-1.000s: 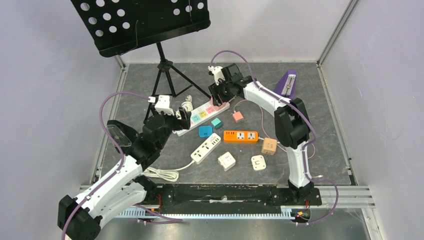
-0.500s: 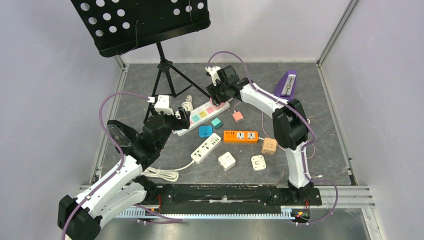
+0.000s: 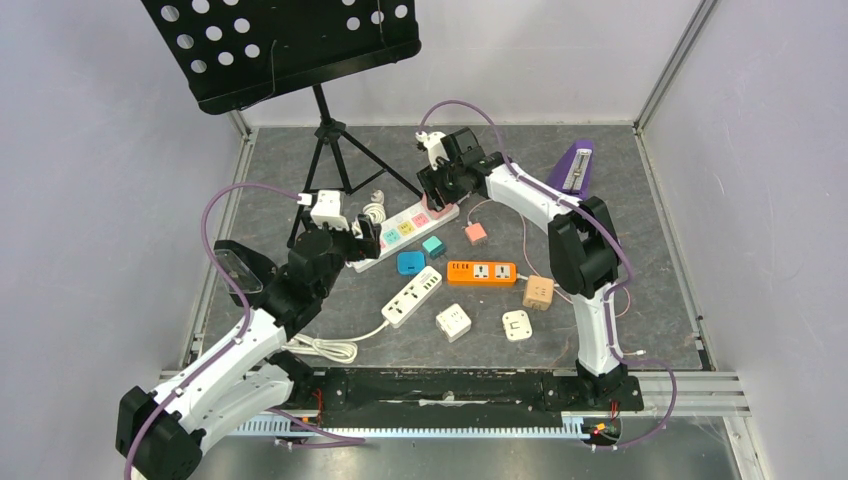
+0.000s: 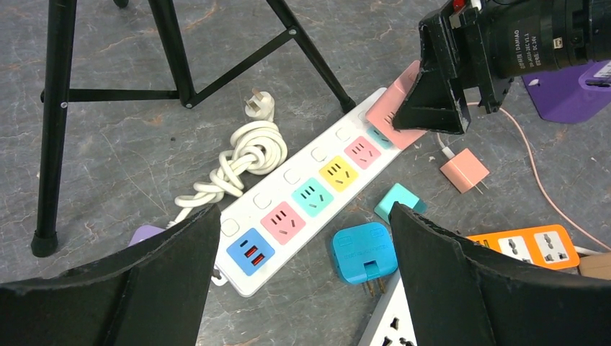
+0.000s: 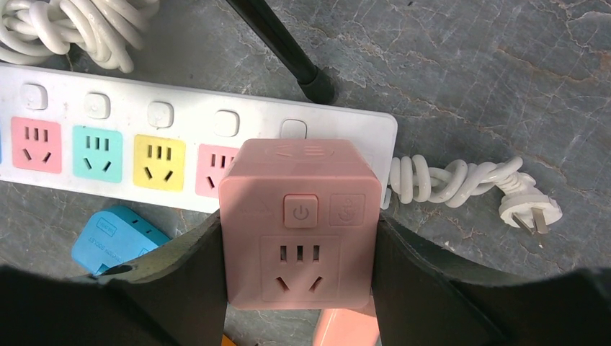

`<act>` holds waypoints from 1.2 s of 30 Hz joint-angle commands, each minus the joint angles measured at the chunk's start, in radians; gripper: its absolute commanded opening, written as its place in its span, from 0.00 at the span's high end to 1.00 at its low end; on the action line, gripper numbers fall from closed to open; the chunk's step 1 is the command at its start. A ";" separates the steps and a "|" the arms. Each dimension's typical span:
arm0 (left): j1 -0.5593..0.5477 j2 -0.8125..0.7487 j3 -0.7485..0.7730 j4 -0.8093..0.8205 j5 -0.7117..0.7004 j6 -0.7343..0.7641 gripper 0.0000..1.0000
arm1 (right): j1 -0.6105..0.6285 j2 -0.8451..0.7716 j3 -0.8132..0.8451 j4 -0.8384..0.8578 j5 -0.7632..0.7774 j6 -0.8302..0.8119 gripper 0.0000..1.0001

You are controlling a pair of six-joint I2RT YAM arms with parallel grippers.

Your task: Insert the plug

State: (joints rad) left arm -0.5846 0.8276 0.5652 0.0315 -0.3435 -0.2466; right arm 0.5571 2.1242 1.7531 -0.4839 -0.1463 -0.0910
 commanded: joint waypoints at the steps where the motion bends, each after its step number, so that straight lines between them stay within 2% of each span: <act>1: 0.000 -0.009 -0.009 0.013 -0.038 -0.042 0.08 | 0.002 0.030 -0.009 -0.143 -0.019 -0.021 1.00; 25: 0.000 -0.012 -0.024 0.010 -0.057 -0.045 0.08 | 0.014 0.016 -0.041 -0.146 -0.113 -0.095 1.00; 29: 0.001 -0.001 0.000 -0.046 -0.068 -0.087 0.08 | 0.018 0.015 -0.040 -0.142 -0.115 -0.074 1.00; 36: 0.002 0.037 0.064 -0.234 -0.045 -0.209 0.10 | 0.046 -0.022 -0.117 -0.130 -0.082 0.001 1.00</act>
State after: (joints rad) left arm -0.5846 0.8490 0.5674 -0.1005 -0.3859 -0.3450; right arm 0.5598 2.1056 1.7195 -0.4755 -0.1886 -0.1638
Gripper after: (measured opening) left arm 0.914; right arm 0.623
